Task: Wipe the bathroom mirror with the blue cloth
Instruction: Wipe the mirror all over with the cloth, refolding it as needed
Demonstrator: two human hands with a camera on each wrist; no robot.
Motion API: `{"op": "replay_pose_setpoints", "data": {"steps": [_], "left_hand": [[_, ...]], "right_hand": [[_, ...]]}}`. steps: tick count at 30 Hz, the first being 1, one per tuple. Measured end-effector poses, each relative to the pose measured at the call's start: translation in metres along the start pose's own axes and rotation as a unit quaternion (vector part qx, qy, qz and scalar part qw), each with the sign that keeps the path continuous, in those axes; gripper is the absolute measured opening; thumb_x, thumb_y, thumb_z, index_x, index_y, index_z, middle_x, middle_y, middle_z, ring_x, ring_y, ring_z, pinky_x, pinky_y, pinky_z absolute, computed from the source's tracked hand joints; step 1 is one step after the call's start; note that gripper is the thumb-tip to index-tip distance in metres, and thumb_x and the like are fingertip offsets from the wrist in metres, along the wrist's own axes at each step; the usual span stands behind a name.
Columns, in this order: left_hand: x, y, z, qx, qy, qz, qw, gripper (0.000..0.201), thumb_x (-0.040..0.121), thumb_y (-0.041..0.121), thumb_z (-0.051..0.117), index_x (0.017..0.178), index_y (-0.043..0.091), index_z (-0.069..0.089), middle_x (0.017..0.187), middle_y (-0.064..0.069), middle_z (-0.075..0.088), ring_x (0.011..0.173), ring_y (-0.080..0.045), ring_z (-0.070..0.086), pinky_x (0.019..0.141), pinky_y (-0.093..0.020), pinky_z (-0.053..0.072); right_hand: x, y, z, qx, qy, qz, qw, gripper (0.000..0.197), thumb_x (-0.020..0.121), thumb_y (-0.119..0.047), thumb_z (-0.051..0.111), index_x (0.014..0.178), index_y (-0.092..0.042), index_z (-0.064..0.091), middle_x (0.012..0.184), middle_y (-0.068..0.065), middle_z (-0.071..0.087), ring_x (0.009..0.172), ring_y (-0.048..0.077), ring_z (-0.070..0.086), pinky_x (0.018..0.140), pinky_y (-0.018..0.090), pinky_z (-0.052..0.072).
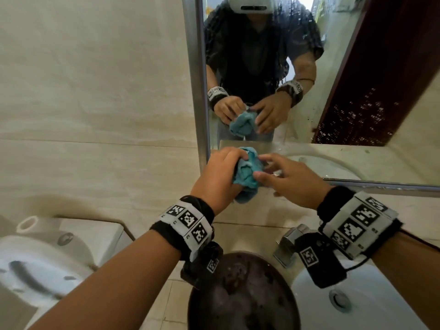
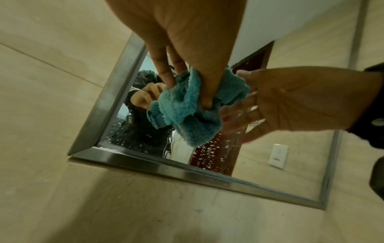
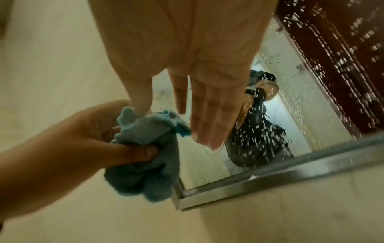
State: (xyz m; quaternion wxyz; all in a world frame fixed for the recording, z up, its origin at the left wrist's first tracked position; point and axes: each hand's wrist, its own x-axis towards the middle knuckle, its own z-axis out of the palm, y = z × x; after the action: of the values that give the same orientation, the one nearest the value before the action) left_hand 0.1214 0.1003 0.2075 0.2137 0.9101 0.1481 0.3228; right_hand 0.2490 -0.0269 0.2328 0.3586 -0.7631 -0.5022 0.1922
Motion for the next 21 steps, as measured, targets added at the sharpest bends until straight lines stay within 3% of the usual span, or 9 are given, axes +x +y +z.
{"op": "replay_pose_setpoints", "data": {"steps": [2,4,8,12,14,16,19,21], "left_hand": [[-0.001,0.011,-0.003,-0.02,-0.02,-0.009,1.0,0.044,0.072,0.017,0.077,0.109,0.014,0.053,0.115,-0.001,0.052,0.102,-0.012,0.043,0.081,-0.011,0.029],[-0.001,0.018,-0.006,-0.028,-0.055,-0.004,0.998,0.051,0.069,0.021,0.08,0.112,0.015,0.052,0.114,0.001,0.049,0.102,-0.012,0.044,0.083,-0.013,0.032],[-0.007,0.022,-0.025,-0.087,-0.073,-0.04,0.993,0.056,0.065,0.029,0.085,0.11,0.021,0.052,0.107,0.01,0.049,0.091,-0.003,0.049,0.077,-0.013,0.047],[-0.014,0.023,-0.036,-0.2,-0.042,-0.084,0.975,0.037,0.074,0.031,0.078,0.103,0.019,0.059,0.097,-0.002,0.061,0.082,-0.013,0.06,0.072,-0.023,0.054],[-0.014,0.021,-0.036,-0.219,-0.05,-0.112,0.968,0.046,0.077,0.027,0.076,0.115,0.021,0.053,0.108,0.008,0.057,0.089,-0.005,0.06,0.077,-0.02,0.053],[-0.014,0.019,-0.033,-0.256,-0.088,-0.155,0.95,0.052,0.079,0.023,0.075,0.123,0.021,0.048,0.114,0.01,0.054,0.099,-0.007,0.06,0.086,-0.025,0.052],[-0.015,0.016,-0.031,-0.336,-0.127,-0.211,0.909,0.019,0.085,0.016,0.068,0.097,0.021,0.055,0.094,-0.001,0.061,0.093,-0.02,0.063,0.087,-0.041,0.054],[-0.017,0.015,-0.032,-0.341,-0.127,-0.222,0.904,0.012,0.089,0.017,0.062,0.083,0.021,0.052,0.086,-0.006,0.058,0.091,-0.024,0.061,0.087,-0.043,0.052]], "right_hand": [[-0.004,-0.004,0.007,0.083,-0.032,0.056,0.994,0.042,0.088,-0.034,0.061,0.126,-0.024,0.048,0.109,-0.001,0.06,0.09,0.014,0.064,0.07,0.031,0.058],[-0.007,-0.008,0.01,0.128,-0.011,0.058,0.99,0.03,0.088,-0.023,0.062,0.116,-0.019,0.053,0.106,0.007,0.063,0.089,0.021,0.066,0.071,0.04,0.059],[-0.012,-0.01,0.001,0.178,0.014,0.064,0.982,0.015,0.088,-0.011,0.061,0.101,-0.019,0.058,0.096,0.007,0.066,0.084,0.023,0.068,0.066,0.039,0.059],[-0.021,-0.013,-0.004,0.222,0.016,0.079,0.972,0.016,0.094,-0.005,0.05,0.096,-0.019,0.057,0.097,0.01,0.064,0.086,0.025,0.066,0.067,0.039,0.059],[-0.026,-0.016,-0.003,0.247,0.015,0.082,0.965,0.016,0.096,-0.005,0.046,0.1,-0.016,0.057,0.101,0.013,0.063,0.09,0.027,0.066,0.067,0.041,0.059],[-0.028,-0.02,-0.004,0.271,0.021,0.085,0.959,0.017,0.097,-0.005,0.044,0.1,-0.015,0.057,0.103,0.013,0.063,0.09,0.028,0.066,0.068,0.043,0.059],[-0.029,-0.024,-0.006,0.288,0.018,0.093,0.953,0.019,0.097,-0.006,0.042,0.097,-0.018,0.058,0.099,0.011,0.064,0.086,0.025,0.066,0.065,0.042,0.059],[-0.031,-0.023,-0.008,0.28,0.013,0.093,0.956,0.019,0.098,-0.008,0.043,0.096,-0.018,0.058,0.094,0.008,0.065,0.081,0.022,0.066,0.062,0.038,0.059]]}}
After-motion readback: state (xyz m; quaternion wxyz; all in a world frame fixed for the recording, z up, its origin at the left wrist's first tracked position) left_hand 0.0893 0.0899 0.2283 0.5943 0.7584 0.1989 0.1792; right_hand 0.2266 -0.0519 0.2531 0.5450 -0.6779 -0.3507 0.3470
